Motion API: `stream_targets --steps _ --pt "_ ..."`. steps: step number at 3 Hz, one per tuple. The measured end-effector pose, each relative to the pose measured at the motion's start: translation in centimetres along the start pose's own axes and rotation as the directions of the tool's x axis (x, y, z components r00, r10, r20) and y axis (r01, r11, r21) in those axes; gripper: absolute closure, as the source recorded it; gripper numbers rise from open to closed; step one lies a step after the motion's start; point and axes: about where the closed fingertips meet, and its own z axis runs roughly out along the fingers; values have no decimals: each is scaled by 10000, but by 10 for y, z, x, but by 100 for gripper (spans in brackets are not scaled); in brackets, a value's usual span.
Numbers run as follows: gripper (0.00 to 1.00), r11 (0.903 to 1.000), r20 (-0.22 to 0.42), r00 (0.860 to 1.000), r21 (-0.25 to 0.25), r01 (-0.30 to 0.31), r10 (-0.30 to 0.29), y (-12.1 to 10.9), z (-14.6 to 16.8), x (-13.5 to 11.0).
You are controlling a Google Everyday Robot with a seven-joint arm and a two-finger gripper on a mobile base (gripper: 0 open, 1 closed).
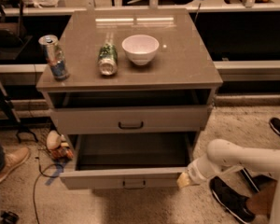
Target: Close middle drawer
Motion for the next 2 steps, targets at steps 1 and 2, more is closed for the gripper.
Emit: stream_targets --steps 1,2 --pt "100 10000 450 9990 73 1 -4 -4 0 -19" --pt "100 9998 1579 9874 191 24 -54 -16 1 -87"
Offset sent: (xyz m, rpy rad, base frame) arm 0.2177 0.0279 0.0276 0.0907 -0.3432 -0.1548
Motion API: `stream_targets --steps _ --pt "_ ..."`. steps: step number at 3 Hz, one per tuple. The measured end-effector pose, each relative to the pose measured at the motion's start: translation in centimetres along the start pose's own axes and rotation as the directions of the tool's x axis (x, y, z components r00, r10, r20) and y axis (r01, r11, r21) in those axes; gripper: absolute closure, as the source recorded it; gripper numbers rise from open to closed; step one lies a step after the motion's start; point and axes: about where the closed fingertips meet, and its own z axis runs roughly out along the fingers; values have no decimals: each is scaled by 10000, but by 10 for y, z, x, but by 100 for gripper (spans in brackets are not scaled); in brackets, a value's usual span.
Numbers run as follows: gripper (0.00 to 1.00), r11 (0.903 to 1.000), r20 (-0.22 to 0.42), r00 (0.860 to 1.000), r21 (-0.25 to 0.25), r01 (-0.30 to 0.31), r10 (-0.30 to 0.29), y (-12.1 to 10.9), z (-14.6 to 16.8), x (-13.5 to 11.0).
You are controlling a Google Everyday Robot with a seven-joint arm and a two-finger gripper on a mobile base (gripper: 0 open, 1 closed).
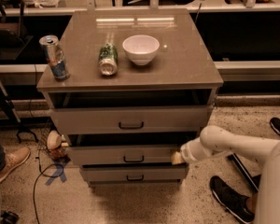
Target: Close middle drawer
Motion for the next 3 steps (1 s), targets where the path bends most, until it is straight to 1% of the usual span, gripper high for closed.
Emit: stream_targets --steps 1,2,3 --pt "100 10000 1073 9942 -62 14 -7 -6 14 -66" --pt "100 10000 1073 9942 -62 14 -7 -5 12 -59" --pt "100 10000 1073 9942 -62 14 -7 -5 12 -59"
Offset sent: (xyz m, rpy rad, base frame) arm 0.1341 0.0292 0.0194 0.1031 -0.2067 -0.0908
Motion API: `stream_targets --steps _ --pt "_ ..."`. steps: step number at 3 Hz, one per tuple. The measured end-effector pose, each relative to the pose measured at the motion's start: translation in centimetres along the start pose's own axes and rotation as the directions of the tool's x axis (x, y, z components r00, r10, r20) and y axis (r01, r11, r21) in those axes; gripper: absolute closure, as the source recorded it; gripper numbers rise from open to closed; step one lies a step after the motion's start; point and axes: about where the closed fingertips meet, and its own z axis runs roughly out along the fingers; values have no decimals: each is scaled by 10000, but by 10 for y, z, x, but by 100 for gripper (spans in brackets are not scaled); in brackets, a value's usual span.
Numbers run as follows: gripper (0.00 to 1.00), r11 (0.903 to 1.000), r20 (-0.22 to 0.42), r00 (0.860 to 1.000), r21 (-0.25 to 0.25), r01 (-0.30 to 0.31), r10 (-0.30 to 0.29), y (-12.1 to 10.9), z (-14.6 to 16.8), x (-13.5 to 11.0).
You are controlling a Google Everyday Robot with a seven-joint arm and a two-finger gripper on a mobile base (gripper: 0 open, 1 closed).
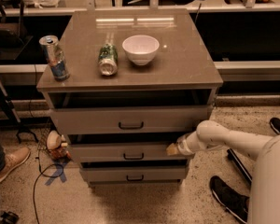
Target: Close middle drawer
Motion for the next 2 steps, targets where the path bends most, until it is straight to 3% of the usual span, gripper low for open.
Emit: stream_targets --steps 2 --pt "100 9981 -218 9997 -617 -87 74 9 -37 72"
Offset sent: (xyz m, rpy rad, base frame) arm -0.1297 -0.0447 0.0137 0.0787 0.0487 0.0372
